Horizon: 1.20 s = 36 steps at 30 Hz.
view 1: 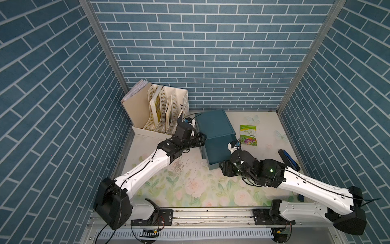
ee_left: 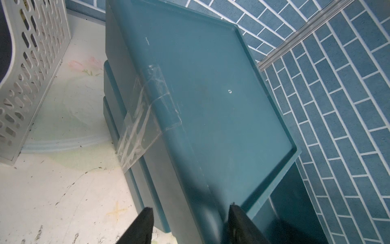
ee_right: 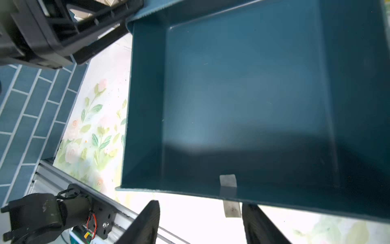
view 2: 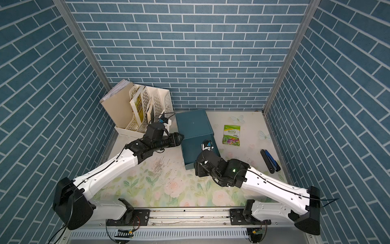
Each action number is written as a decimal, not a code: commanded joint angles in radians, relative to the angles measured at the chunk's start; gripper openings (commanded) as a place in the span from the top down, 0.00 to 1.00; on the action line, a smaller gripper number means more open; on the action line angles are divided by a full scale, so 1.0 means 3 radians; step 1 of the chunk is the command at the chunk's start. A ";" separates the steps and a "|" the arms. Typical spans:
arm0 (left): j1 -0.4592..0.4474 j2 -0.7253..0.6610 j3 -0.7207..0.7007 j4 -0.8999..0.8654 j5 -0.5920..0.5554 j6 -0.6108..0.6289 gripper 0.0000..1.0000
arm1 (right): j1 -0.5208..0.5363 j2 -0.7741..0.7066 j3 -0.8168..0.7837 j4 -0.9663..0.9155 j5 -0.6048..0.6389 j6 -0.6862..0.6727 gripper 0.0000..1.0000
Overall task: Take the seed bags out of the drawer
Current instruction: Close the drawer in the storage box.
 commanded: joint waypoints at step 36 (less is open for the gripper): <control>-0.0005 0.0113 0.0124 -0.0330 0.0110 0.0211 0.39 | -0.0890 0.0793 0.0169 0.1381 0.0025 -0.1234 0.33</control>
